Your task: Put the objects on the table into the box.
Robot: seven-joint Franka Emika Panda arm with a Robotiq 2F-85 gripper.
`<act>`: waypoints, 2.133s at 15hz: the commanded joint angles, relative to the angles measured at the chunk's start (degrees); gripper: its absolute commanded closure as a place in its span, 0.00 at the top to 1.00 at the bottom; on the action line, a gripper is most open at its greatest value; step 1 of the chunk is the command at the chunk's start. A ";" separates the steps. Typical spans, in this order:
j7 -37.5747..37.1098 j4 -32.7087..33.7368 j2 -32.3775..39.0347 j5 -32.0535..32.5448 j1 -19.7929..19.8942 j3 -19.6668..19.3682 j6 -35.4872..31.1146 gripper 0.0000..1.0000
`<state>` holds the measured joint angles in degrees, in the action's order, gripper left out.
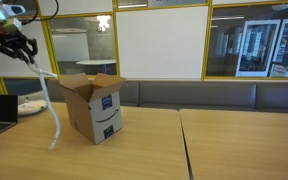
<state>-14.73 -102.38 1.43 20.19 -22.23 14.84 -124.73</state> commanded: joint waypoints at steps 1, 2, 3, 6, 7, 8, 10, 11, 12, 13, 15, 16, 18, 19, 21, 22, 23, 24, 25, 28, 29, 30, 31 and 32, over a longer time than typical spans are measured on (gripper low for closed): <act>-5.21 8.55 -0.03 5.41 0.50 2.11 6.71 0.09; -6.12 11.03 0.70 6.65 0.56 2.44 8.25 0.10; -6.90 13.38 1.06 7.70 0.57 2.72 9.93 0.10; -8.98 20.49 2.82 10.49 0.44 3.03 14.41 0.10; -9.37 23.22 3.60 11.26 0.46 2.88 15.98 0.09; -9.73 25.48 4.19 11.89 0.37 2.74 17.39 0.10; -10.77 31.63 6.39 13.72 0.30 2.09 20.84 0.09; -11.31 34.22 7.72 14.77 0.19 1.69 22.28 0.10; -11.49 36.85 8.86 15.79 0.08 1.20 23.77 0.10; -11.19 38.96 10.66 16.23 0.12 0.51 24.57 0.10; -10.43 41.73 13.79 15.90 0.20 -1.09 25.14 0.10; -9.84 42.73 15.56 14.67 0.33 -1.93 24.90 0.10; -9.76 42.88 18.81 13.08 1.56 -2.67 22.80 0.10; -9.45 43.43 20.86 12.28 2.02 -3.04 22.39 0.10; -8.98 43.75 24.46 10.56 3.16 -3.04 21.50 0.09; -8.91 43.84 26.64 9.94 3.67 -3.04 20.90 0.09; -8.56 44.07 28.23 9.00 4.23 -2.86 20.68 0.09; -8.47 44.58 30.39 8.41 4.70 -2.88 20.50 0.10; -8.18 44.99 32.00 7.68 5.07 -2.76 20.61 0.09; -7.07 46.46 36.79 5.41 5.65 -3.15 21.09 0.09; -5.66 47.77 38.36 2.65 3.15 -7.42 21.22 0.09; -6.17 47.39 39.50 3.86 5.46 -4.01 21.51 0.09; -5.70 47.51 40.63 3.31 5.48 -4.22 21.46 0.09; -5.49 47.16 41.60 3.13 5.75 -3.96 21.13 0.09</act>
<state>-22.53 -59.30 38.82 25.14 -17.11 10.07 -104.05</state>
